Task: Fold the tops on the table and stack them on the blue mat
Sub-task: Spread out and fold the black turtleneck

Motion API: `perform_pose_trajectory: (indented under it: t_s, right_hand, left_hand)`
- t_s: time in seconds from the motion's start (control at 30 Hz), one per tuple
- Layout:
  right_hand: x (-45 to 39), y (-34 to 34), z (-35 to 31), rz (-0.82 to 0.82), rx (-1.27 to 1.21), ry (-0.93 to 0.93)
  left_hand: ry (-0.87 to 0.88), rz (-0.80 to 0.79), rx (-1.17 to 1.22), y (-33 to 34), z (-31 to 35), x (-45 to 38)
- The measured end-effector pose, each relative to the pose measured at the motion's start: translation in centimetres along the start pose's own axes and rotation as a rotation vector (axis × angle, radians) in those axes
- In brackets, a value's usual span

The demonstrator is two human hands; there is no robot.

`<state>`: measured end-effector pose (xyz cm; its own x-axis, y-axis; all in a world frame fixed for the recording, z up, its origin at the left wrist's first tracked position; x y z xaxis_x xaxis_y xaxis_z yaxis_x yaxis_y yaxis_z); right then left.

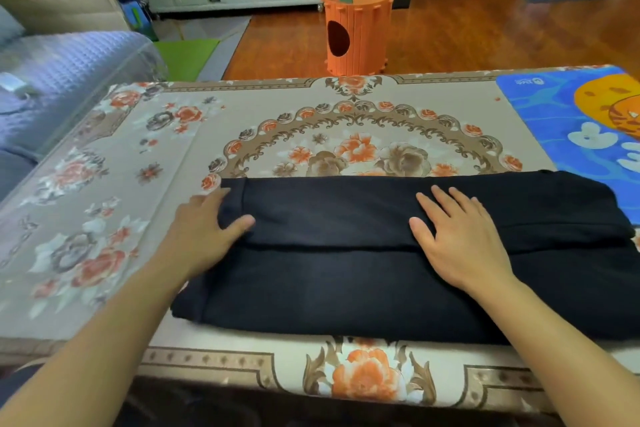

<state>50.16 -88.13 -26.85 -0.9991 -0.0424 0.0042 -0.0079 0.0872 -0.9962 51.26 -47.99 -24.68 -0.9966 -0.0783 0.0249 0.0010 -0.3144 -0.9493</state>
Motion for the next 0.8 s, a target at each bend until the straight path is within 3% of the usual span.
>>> perform_pose_trajectory:
  t_s: [0.1,0.13,0.27,0.4,0.53,0.63,0.73,0.8]
  right_hand:
    - [0.1,-0.2,0.1,-0.001,-0.012,-0.004]
    - [0.1,-0.2,0.1,-0.018,-0.013,-0.033]
    - [1.1,-0.7,0.1,-0.125,-0.084,-0.31]
    - [1.9,-2.0,1.9,-0.096,-0.192,-0.335]
    - [2.7,-0.6,1.4,-0.232,-0.063,-0.413]
    - [2.1,-2.2,0.9,-0.339,-0.021,-0.385]
    - [0.1,-7.0,-0.6,-0.119,-0.322,-0.262]
    - [-1.1,-7.0,-2.1,-0.022,-0.261,-0.247]
  left_hand:
    - [0.481,-0.122,-0.149,1.0,3.9,2.1]
    - [0.567,-0.137,-0.212,1.6,4.4,2.4]
    - [0.631,0.043,-0.237,-0.2,5.4,2.4]
    - [0.658,0.229,-0.202,-2.9,6.3,4.8]
    - [0.533,0.036,-0.285,1.2,3.6,6.0]
    - [0.327,-0.072,-0.147,2.0,2.6,6.0]
    - [0.097,0.026,0.039,0.5,2.3,4.3]
    - [0.059,0.103,0.048,-0.1,2.6,3.2]
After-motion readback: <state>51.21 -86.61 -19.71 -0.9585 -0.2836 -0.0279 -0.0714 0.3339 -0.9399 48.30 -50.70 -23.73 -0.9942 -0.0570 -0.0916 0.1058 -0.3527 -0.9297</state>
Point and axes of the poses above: each hand's wrist, its own x-axis away from the middle knuckle, its own y-axis out of the palm, z = x × y, the point moved 9 cm from there along -x, towards the middle knuckle, and after that the axes turned 2 degrees about x, right-handed, at the moved point
